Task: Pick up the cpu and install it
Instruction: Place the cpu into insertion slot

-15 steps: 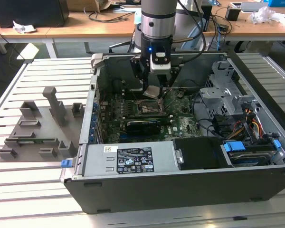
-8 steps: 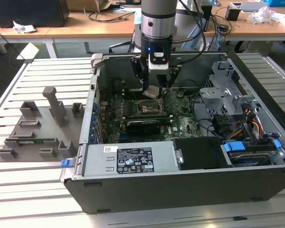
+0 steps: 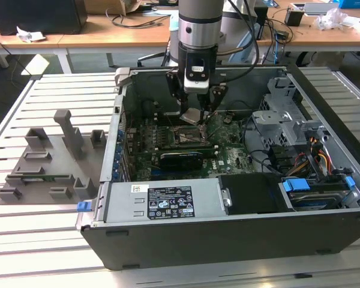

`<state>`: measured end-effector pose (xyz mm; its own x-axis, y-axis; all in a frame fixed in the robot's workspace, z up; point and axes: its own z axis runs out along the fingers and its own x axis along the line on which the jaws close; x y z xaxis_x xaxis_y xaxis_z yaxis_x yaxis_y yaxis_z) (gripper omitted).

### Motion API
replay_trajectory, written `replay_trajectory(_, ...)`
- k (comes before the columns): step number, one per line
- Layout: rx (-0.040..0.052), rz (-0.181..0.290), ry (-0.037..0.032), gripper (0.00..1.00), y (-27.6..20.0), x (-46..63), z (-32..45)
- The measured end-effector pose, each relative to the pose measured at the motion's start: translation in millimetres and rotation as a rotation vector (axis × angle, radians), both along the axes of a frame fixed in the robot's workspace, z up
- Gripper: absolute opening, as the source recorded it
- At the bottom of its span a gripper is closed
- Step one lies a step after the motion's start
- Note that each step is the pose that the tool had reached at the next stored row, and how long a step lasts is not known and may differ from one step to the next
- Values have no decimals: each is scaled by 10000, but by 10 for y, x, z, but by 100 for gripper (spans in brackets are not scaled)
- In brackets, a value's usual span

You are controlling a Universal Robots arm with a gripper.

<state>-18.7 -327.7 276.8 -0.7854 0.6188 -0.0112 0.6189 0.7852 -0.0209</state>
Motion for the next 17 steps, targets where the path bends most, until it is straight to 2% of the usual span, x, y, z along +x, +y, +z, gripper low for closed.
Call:
replay_trajectory(7,0,-406,0,55,0,0,0)
replay_trajectory(17,0,-1246,0,55,0,0,-1)
